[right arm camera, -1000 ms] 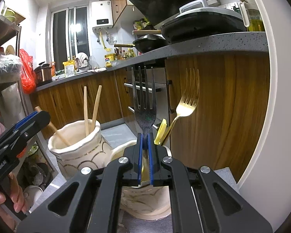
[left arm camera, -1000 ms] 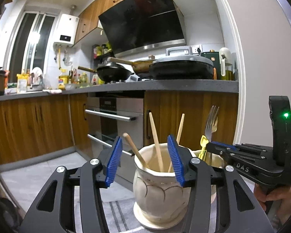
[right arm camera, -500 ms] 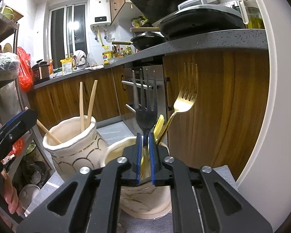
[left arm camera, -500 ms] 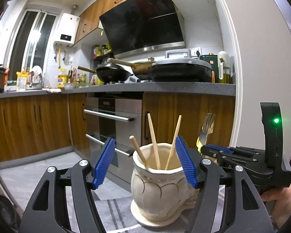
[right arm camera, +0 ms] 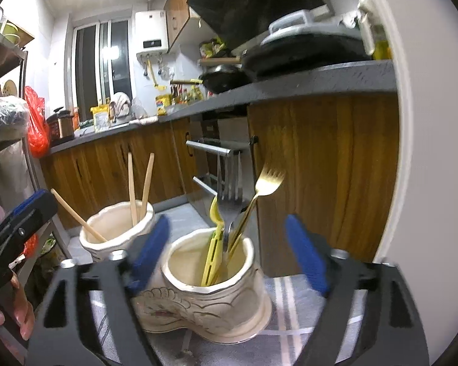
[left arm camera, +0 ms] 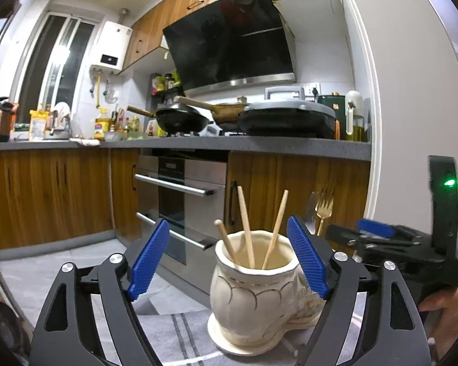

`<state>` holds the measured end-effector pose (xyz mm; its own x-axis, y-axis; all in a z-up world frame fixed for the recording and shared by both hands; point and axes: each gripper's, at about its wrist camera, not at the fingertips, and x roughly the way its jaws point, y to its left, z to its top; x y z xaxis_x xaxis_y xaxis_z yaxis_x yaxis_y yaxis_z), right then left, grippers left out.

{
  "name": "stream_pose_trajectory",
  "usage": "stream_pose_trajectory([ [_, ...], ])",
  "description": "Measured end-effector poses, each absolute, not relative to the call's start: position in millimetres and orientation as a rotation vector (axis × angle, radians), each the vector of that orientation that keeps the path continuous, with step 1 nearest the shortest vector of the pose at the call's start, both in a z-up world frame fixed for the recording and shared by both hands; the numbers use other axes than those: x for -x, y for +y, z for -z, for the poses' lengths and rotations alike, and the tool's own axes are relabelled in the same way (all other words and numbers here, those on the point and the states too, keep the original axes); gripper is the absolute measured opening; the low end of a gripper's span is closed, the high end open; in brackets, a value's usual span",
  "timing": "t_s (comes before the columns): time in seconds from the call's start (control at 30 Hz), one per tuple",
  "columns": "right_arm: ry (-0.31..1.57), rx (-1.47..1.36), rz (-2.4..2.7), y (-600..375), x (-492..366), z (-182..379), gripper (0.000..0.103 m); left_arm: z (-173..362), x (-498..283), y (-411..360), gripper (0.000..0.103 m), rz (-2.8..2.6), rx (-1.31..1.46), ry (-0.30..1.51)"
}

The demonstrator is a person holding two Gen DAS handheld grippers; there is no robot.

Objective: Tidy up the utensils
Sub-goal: 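Move both tools back down over the remaining utensils on the mat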

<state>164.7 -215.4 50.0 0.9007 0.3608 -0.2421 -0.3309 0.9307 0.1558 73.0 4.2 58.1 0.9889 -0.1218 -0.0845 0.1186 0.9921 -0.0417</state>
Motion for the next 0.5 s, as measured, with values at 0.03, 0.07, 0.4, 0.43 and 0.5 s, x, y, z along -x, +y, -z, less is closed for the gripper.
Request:
stream_pose_trajectory([
  [0.03, 0.256, -0.121, -0.348, -219, -159, -52, 0.099, -59, -71, 6, 0.089, 0.111, 0.042, 0.083],
  [0.07, 0.245, -0.13, -0.34, -223, -155, -55, 0.098, -59, -68, 8, 0.091, 0.098, 0.047, 0.077],
  [0.4, 0.276, -0.148, -0.322, -237, -117, -43, 0.098, -49, -42, 17, 0.096, 0.05, 0.057, 0.14],
  [0.43, 0.286, -0.142, -0.321, -237, -113, -39, 0.098, -47, -39, 16, 0.096, 0.046, 0.049, 0.15],
  [0.5, 0.304, -0.133, -0.316, -237, -108, -32, 0.098, -43, -35, 15, 0.096, 0.047, 0.033, 0.176],
])
